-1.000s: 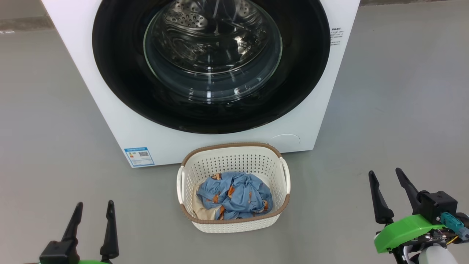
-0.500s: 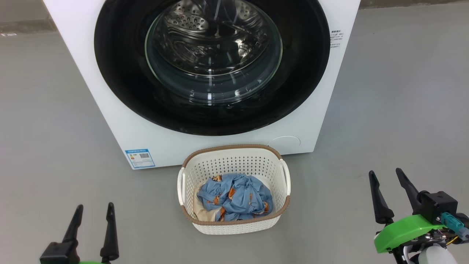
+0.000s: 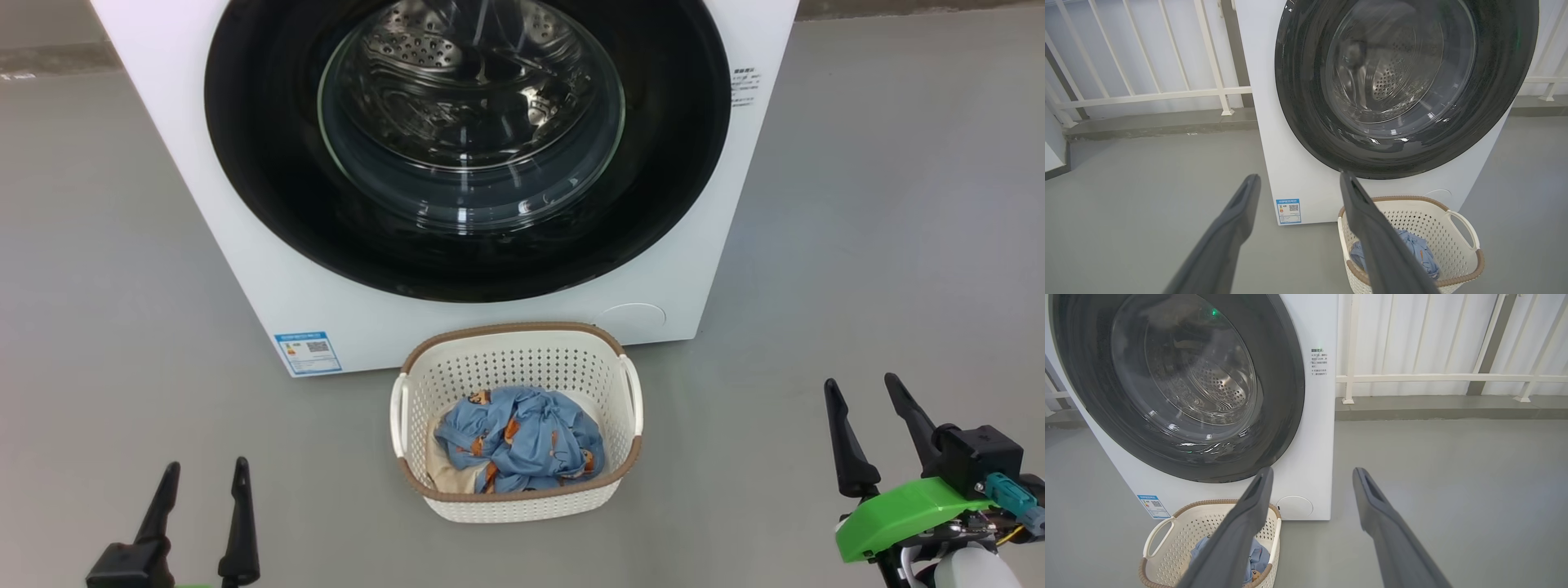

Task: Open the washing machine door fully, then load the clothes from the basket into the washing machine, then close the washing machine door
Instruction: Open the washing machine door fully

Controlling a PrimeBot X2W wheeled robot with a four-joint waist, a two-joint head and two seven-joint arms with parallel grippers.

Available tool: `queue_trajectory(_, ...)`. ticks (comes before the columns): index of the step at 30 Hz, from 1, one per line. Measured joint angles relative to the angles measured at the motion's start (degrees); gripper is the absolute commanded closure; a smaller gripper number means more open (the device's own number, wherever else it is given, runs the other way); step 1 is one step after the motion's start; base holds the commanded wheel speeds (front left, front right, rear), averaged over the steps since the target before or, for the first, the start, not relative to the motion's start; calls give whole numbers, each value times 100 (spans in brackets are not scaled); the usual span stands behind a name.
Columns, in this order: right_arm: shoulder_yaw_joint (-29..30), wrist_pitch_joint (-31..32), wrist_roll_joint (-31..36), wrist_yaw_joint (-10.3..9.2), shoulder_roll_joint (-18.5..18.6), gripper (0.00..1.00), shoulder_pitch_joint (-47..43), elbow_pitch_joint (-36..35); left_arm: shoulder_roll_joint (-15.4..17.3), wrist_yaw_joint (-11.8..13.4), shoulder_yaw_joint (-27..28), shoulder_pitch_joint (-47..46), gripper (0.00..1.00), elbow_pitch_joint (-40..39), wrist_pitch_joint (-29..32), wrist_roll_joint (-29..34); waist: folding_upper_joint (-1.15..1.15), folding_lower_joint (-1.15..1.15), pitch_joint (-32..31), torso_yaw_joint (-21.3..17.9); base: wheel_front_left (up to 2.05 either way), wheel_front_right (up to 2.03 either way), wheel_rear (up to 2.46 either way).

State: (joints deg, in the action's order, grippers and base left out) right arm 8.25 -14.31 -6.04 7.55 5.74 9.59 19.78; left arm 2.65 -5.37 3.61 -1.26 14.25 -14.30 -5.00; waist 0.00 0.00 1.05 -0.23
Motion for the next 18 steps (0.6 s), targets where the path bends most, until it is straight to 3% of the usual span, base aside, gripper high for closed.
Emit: queue_trajectory(18, 66, -1, -16, 0, -12, 0, 0, -64, -19, -51, 170, -19, 0, -115, 0, -32, 0, 0, 128, 18, 108, 108, -217)
